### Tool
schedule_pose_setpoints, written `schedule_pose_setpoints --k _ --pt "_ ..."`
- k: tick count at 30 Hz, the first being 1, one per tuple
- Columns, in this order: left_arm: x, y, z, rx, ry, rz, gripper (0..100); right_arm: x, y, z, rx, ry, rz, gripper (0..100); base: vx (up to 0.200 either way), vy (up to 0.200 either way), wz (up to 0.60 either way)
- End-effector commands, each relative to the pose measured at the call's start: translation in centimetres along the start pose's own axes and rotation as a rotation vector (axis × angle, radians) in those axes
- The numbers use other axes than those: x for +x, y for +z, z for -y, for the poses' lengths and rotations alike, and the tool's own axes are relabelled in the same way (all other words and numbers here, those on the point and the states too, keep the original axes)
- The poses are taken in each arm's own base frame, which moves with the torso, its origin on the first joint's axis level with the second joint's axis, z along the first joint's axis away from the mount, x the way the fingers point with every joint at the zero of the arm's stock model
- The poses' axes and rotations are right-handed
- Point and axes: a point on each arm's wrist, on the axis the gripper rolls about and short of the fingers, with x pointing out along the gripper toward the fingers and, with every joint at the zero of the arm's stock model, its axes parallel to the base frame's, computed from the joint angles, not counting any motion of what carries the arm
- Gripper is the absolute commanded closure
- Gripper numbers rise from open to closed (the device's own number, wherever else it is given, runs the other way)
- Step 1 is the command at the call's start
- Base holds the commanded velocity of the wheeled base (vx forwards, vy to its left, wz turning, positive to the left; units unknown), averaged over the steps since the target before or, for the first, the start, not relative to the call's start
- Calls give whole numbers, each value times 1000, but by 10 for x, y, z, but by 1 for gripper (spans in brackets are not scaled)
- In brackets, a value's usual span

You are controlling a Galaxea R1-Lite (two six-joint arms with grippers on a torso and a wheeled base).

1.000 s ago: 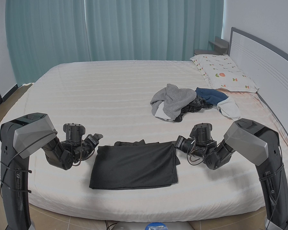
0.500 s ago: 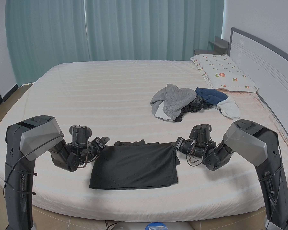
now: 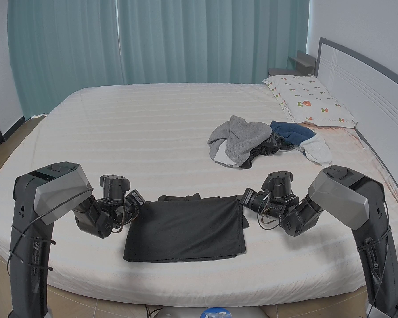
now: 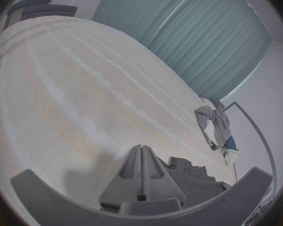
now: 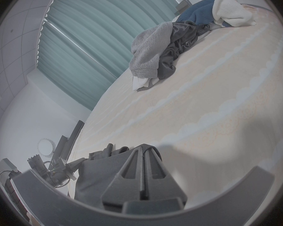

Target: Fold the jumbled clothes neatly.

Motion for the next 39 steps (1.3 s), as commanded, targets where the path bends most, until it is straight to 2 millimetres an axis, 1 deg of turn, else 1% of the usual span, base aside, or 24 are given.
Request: schedule_pose_setpoints --k 1,7,13,18,35,36,38,39 --pt "1 0 -2 -5 13 12 100 0 0 0 -1 6 6 100 0 0 0" --pt "2 5 -3 -13 25 72 100 0 1 0 -2 10 13 100 0 0 0" --pt "5 2 -6 -17 37 74 100 3 0 2 -3 5 17 100 0 0 0" --pt "7 0 -8 -15 43 71 100 11 -1 4 -16 6 69 100 0 0 0" --pt "8 0 -7 -18 41 71 100 13 -3 3 -25 11 70 100 0 0 0" --pt "8 0 -7 -18 40 72 0 13 -3 3 -29 10 70 100 0 0 0" --pt "8 0 -7 -18 40 72 0 13 -3 3 -31 10 70 100 0 0 0" --pt "8 0 -7 -18 40 72 0 13 -3 3 -31 11 69 0 0 0 0"
